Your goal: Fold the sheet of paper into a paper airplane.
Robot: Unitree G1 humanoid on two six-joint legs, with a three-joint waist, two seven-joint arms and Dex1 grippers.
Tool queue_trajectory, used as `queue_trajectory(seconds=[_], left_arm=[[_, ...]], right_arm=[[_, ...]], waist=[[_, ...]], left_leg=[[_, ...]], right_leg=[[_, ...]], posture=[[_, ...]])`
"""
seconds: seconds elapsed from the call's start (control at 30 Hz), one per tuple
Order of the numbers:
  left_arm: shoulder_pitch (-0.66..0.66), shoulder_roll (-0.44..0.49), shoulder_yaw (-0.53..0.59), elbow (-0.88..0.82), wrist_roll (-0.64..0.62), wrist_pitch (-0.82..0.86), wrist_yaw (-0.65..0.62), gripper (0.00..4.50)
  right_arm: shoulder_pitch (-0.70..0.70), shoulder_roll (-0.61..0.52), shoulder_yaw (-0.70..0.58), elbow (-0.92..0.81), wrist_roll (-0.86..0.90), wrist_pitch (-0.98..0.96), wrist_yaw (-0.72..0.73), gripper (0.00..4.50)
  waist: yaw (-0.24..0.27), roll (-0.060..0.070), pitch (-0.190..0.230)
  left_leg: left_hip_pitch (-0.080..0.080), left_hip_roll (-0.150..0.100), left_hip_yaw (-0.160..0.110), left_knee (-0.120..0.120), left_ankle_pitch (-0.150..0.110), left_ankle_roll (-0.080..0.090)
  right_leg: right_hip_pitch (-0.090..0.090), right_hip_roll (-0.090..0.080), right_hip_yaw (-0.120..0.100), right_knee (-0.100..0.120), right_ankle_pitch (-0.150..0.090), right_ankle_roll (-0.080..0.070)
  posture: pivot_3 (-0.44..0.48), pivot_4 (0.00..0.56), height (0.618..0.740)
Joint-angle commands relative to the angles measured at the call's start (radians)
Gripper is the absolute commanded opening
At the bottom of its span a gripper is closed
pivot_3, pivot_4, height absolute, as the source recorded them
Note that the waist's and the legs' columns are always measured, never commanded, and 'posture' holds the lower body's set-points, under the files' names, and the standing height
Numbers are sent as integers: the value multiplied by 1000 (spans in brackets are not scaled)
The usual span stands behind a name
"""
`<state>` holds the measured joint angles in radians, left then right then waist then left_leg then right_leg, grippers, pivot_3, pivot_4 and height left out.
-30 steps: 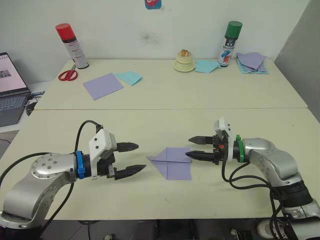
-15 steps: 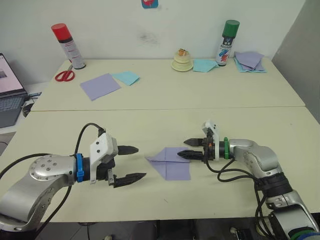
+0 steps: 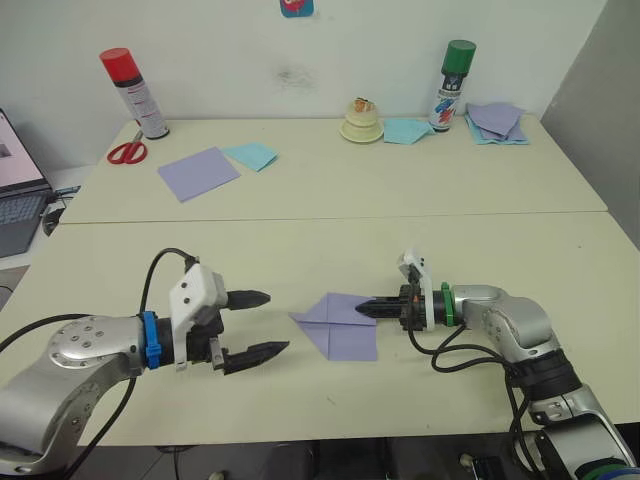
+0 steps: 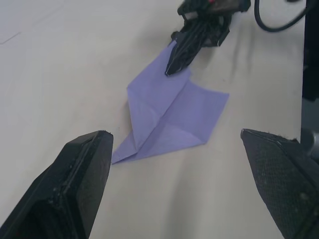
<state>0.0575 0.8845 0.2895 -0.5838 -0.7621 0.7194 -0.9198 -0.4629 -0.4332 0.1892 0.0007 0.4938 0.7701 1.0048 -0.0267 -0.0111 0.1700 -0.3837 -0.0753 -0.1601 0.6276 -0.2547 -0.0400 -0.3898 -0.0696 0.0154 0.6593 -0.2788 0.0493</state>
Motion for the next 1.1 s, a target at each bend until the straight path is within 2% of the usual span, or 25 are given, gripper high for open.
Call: queue_trajectory(seconds=[0.03,0.1,0.17,0.27,0.33,0.43,0.53,0.67,0.73,0.83,0.93,0.97,1.0,1.1], left_arm=[[-66,24,174,20,-258,151,72,4500],[-113,55,230,56,-343,209,107,4500],[-142,73,245,77,-365,232,132,4500],[-131,90,229,82,-325,220,123,4500],[-116,84,217,67,-308,213,124,4500],[-85,69,206,32,-302,209,128,4500],[-63,56,196,11,-295,202,131,4500],[-64,50,171,9,-280,193,132,4500],[-71,49,114,14,-220,161,130,4500],[-92,22,63,22,-167,128,159,4500],[-131,-53,-26,46,-39,78,272,4500],[-139,-71,-45,53,-9,66,297,4131],[-144,-87,-55,58,14,55,312,3947],[-169,-169,-78,68,36,43,375,3045]], right_arm=[[-27,7,-67,-101,-4,-186,17,20],[-40,-1,-55,-141,-50,-337,48,20],[-42,-8,-31,-136,-124,-508,67,20],[-24,-24,38,-15,-382,-1048,35,20],[5,-59,94,67,-519,-1302,12,20],[57,-74,130,140,-602,-1440,-38,20],[113,-89,140,93,-521,-1345,3,566],[165,-144,140,-28,-376,-1143,100,1962],[172,-234,135,-149,-209,-911,214,2608],[148,-298,112,-241,-84,-715,273,2608],[36,-237,60,-198,-3,-514,175,2608],[7,-214,49,-177,1,-470,141,2245],[-10,-198,45,-160,-7,-450,124,2080],[-47,-155,93,-96,-99,-453,102,1076]], waist=[[-1,0,0],[-2,0,0],[-4,0,0],[-5,0,0],[-4,0,0],[-3,-1,0],[-3,-1,0],[-2,-1,0],[-1,0,1],[0,-1,1],[-2,-1,1],[-3,-1,1],[-3,-1,1],[2,-2,1]], left_leg=[[0,0,-1,0,0,0],[0,0,0,1,0,0],[1,0,0,0,0,0],[2,0,1,0,0,-1],[2,0,2,0,2,-4],[2,0,2,0,2,-5],[2,0,3,0,3,-5],[3,1,2,1,3,-6],[3,2,1,1,1,-3],[2,1,1,1,1,-2],[3,2,1,1,1,-2],[3,2,1,1,1,-2],[3,2,2,1,1,-2],[2,1,0,1,1,-3]], right_leg=[[0,0,-1,0,0,0],[0,0,-1,1,0,0],[0,1,-1,1,0,1],[1,1,0,1,0,1],[0,5,0,1,0,1],[1,5,1,1,0,1],[0,5,3,2,0,0],[1,3,3,3,0,0],[1,3,3,3,0,0],[2,2,2,2,0,0],[1,2,2,2,0,-1],[1,2,2,2,0,-1],[1,2,2,3,0,-1],[1,2,1,2,1,-1]], posture=[[0,150,740],[0,150,740],[0,150,740],[0,150,740],[0,150,740],[0,150,740],[0,150,740],[0,150,740],[0,150,740],[0,150,740],[0,150,740],[0,150,740],[0,150,740],[0,150,740]])
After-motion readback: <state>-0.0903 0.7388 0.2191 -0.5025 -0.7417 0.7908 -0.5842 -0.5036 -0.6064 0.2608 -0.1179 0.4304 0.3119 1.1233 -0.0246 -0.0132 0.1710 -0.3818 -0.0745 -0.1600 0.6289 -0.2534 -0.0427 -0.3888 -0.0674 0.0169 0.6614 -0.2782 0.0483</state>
